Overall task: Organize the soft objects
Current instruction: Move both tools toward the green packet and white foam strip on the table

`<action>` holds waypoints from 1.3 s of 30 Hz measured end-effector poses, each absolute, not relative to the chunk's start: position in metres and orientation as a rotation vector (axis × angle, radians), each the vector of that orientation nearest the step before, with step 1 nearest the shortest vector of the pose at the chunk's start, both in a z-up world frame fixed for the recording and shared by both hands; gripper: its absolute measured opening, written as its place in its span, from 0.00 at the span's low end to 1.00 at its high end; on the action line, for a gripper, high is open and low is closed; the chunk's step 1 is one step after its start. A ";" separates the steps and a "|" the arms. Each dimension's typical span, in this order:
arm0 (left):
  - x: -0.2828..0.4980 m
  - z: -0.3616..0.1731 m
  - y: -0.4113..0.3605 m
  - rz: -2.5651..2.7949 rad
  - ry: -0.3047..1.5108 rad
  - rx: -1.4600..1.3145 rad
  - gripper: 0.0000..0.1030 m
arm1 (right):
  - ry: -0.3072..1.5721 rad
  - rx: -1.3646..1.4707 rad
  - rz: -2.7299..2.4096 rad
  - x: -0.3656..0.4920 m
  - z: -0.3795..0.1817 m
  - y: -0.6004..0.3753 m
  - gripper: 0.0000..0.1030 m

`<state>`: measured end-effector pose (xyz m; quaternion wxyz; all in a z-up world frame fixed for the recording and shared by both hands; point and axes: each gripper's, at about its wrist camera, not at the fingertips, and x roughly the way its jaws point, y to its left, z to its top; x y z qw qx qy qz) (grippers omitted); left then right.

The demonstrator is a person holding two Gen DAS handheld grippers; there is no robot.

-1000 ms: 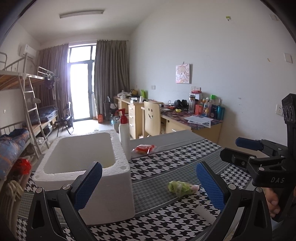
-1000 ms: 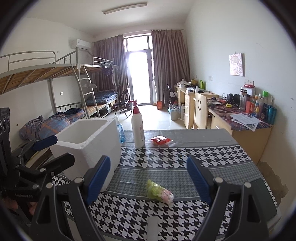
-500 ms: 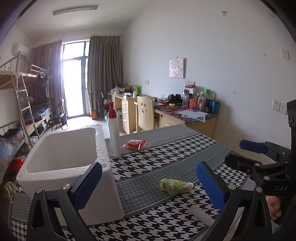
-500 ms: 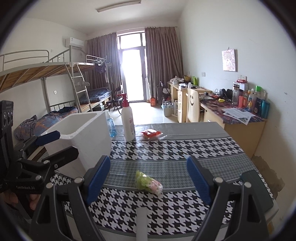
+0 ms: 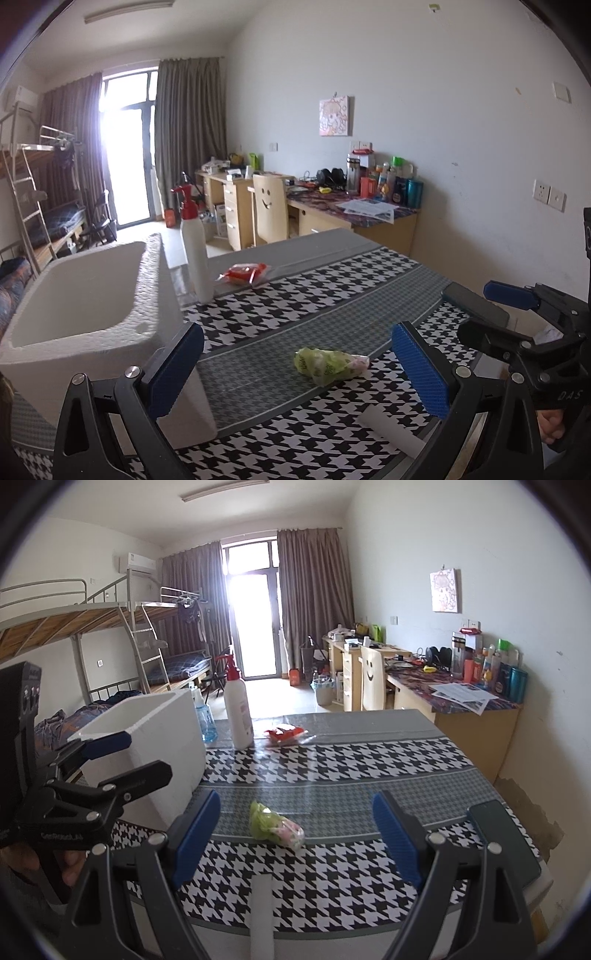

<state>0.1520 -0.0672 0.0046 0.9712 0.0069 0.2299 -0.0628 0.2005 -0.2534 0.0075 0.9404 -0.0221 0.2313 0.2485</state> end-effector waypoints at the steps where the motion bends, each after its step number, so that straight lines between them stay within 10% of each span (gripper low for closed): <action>1: 0.153 0.004 -0.069 -0.129 0.467 0.016 0.99 | 0.475 -0.044 0.504 0.200 0.006 -0.255 0.85; 39: 0.208 -0.038 -0.099 -0.205 0.656 0.042 0.99 | 0.607 -0.027 0.513 0.203 -0.040 -0.268 0.85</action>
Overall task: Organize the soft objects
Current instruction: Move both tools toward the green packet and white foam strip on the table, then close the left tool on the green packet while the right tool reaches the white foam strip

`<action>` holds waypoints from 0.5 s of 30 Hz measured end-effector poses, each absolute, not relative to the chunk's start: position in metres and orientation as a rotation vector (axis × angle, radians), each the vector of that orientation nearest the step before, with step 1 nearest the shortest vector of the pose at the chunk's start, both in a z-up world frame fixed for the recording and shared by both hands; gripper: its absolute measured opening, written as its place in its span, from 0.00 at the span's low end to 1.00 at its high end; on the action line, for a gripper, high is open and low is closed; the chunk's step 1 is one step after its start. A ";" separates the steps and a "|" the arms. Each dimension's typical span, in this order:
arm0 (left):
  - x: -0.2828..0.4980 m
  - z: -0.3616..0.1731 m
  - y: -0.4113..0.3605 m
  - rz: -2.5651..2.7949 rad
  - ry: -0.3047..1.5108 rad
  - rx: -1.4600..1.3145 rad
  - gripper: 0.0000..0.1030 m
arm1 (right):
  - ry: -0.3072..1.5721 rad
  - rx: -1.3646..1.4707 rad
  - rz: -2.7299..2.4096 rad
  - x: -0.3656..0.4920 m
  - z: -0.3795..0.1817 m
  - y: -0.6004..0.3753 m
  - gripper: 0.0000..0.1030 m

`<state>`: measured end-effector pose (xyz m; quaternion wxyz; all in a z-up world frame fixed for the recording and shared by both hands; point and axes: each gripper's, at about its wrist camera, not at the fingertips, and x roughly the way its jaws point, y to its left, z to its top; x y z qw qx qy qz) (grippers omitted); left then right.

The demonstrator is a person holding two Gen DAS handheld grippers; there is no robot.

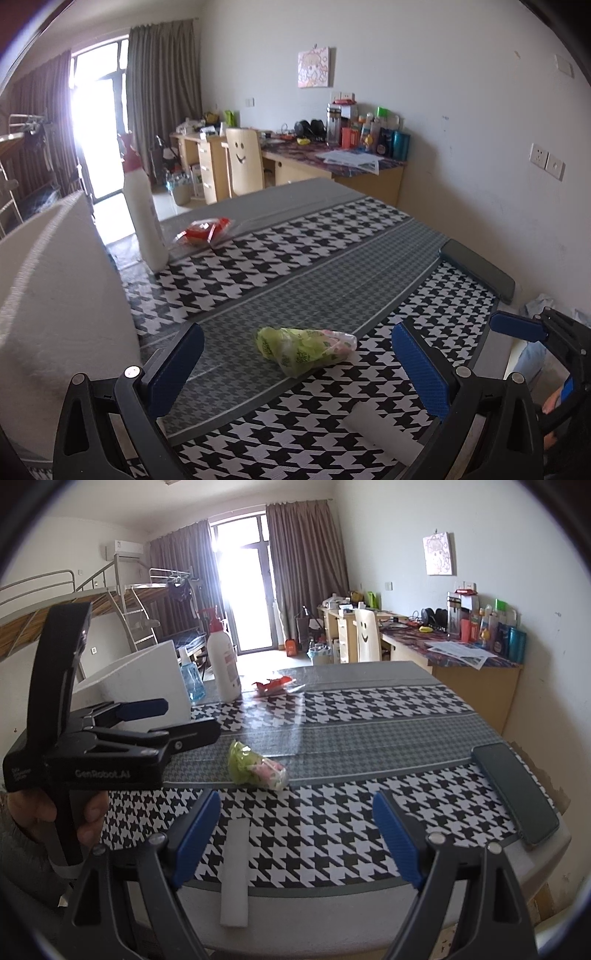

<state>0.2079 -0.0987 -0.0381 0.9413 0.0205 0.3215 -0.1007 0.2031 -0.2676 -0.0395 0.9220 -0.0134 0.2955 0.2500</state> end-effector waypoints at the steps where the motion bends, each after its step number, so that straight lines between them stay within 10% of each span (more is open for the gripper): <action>1: 0.210 -0.041 -0.100 -0.209 0.664 0.045 0.99 | 0.610 -0.028 0.515 0.203 -0.041 -0.267 0.85; 15: 0.227 -0.061 -0.108 -0.247 0.712 0.039 0.99 | 0.670 -0.042 0.550 0.205 -0.058 -0.259 0.85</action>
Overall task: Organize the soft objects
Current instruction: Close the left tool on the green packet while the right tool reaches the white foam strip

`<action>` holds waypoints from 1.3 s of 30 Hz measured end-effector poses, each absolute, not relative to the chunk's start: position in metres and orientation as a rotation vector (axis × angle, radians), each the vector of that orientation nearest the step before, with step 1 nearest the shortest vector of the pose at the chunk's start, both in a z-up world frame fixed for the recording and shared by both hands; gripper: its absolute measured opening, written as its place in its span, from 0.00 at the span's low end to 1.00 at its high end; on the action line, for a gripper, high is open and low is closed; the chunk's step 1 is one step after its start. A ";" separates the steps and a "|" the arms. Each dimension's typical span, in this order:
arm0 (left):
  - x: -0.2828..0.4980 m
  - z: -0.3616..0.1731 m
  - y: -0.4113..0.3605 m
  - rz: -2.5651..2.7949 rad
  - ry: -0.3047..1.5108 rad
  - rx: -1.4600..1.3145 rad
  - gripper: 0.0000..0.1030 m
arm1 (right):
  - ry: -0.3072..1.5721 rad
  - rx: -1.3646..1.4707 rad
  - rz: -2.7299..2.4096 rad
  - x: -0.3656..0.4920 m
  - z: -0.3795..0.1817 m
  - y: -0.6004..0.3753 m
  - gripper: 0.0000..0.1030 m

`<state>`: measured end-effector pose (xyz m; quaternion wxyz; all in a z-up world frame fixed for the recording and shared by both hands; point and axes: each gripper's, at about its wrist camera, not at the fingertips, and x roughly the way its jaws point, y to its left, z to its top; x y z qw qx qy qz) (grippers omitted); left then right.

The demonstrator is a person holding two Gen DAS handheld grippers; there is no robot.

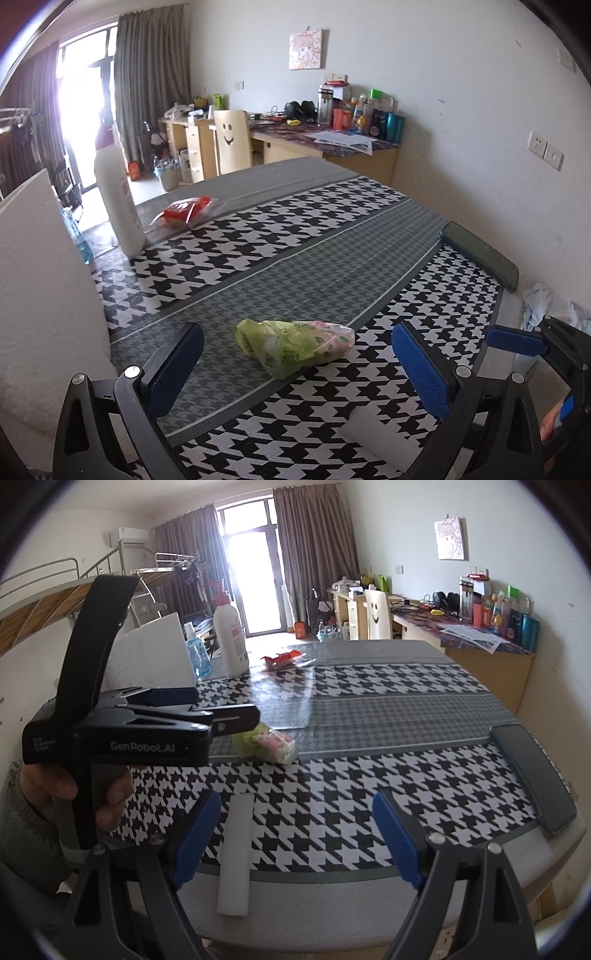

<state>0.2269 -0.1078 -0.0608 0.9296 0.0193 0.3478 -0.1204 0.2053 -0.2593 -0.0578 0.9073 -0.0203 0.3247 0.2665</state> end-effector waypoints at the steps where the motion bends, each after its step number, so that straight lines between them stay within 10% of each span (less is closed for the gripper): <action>1: 0.228 -0.062 -0.108 -0.250 0.715 0.038 0.99 | 0.673 -0.042 0.550 0.205 -0.058 -0.259 0.85; 39: 0.266 -0.103 -0.124 -0.242 0.847 0.104 0.76 | 0.763 -0.091 0.650 0.197 -0.084 -0.235 0.85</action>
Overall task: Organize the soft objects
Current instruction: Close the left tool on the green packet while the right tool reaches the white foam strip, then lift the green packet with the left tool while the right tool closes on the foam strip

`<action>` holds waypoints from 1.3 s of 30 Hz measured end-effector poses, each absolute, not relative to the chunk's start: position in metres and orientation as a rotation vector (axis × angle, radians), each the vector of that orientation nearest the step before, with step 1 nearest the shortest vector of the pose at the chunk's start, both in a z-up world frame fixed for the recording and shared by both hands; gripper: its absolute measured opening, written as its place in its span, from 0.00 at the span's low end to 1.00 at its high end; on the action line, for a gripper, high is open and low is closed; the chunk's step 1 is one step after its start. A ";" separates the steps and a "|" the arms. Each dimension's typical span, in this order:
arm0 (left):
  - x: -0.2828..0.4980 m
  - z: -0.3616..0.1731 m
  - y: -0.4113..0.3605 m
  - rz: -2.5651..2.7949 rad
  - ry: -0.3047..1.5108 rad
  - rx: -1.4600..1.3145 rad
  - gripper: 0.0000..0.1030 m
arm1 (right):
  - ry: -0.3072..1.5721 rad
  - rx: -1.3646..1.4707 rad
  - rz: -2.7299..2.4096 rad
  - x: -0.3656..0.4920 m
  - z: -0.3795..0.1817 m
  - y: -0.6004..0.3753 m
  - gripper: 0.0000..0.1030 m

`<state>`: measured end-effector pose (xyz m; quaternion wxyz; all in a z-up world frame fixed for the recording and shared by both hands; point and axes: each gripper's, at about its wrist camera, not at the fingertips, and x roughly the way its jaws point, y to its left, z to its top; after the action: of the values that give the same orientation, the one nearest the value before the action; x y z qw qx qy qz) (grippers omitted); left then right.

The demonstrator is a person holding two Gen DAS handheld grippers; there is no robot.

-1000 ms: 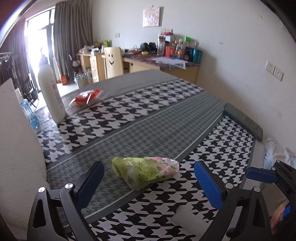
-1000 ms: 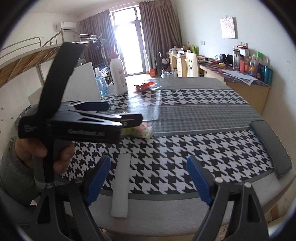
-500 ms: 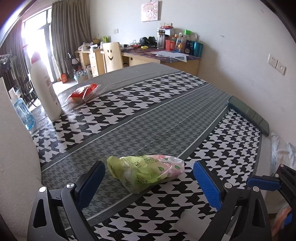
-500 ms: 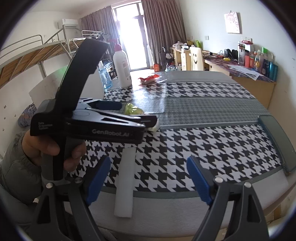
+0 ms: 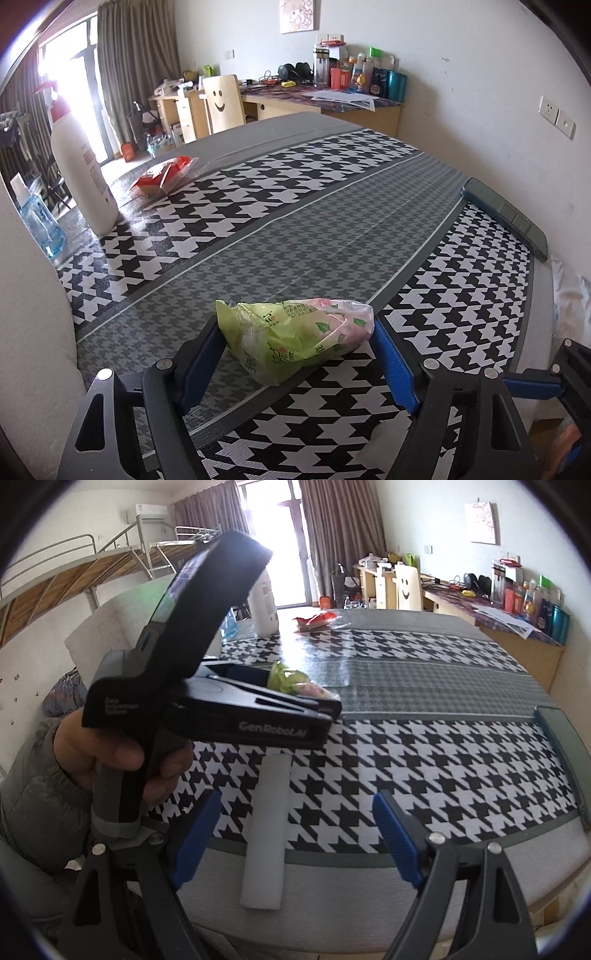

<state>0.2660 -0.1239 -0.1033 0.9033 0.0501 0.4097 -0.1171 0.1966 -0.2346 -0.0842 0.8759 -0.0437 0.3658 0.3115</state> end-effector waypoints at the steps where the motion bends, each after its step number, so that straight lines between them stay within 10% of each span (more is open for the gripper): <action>1: 0.266 -0.103 -0.124 -0.243 0.845 0.100 0.75 | 0.764 -0.092 0.653 0.196 -0.084 -0.234 0.85; 17: 0.254 -0.091 -0.110 -0.263 0.802 0.039 0.73 | 0.783 -0.145 0.643 0.191 -0.086 -0.225 0.85; 39: 0.236 -0.077 -0.100 -0.253 0.740 0.032 0.73 | 0.819 -0.230 0.584 0.180 -0.090 -0.215 0.35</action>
<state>0.2358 -0.1004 -0.0768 0.9243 0.0155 0.3607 -0.1234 0.1798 -0.2145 -0.0898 0.8698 -0.1098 0.3916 0.2793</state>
